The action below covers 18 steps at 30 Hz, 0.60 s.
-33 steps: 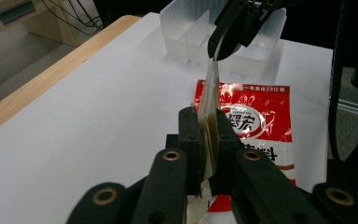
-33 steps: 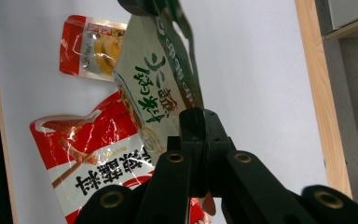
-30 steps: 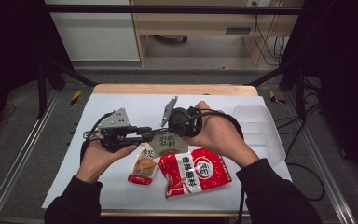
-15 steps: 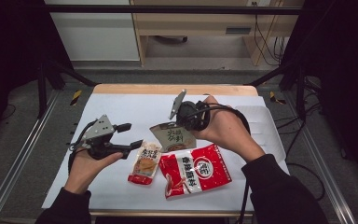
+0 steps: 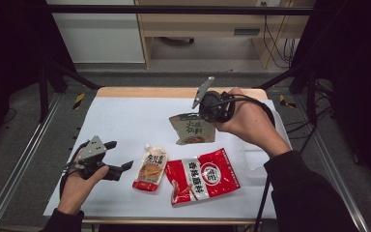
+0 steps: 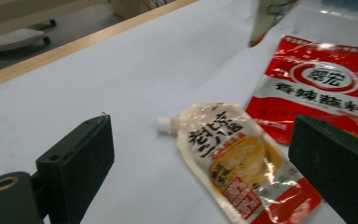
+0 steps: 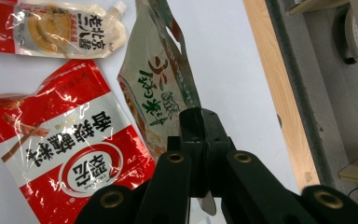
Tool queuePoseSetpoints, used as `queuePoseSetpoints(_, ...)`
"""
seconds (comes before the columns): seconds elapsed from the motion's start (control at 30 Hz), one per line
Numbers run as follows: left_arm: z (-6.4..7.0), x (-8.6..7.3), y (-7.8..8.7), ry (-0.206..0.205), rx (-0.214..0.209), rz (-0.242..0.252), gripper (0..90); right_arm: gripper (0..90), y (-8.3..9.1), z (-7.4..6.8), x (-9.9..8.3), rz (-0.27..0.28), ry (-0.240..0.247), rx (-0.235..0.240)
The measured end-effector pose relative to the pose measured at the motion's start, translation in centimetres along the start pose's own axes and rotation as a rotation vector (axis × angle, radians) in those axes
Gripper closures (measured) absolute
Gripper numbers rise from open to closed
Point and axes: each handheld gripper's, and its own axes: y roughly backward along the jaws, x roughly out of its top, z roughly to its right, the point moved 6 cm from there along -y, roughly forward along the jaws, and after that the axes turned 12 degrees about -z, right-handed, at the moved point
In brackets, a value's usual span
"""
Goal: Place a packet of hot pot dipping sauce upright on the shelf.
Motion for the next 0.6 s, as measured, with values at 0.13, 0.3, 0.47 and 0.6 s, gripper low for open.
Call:
queuePoseSetpoints(0.13,-1.1,-0.8,-0.2,0.039,0.03,-0.005,6.0,90.0,0.4,0.9,-0.8,0.018,-0.018,-0.009)
queuePoseSetpoints(0.3,-2.0,-2.0,-0.1,0.082,0.055,0.0,6.0,90.0,1.1,2.0,-2.3,0.044,-0.047,-0.042)
queuePoseSetpoints(0.47,-2.8,-3.5,0.1,0.103,0.079,-0.009,6.0,90.0,1.4,3.1,-4.1,0.049,-0.088,-0.075)
queuePoseSetpoints(0.6,-3.7,-4.2,0.7,0.135,0.092,0.007,6.0,90.0,2.0,4.1,-5.6,0.066,-0.135,-0.115)
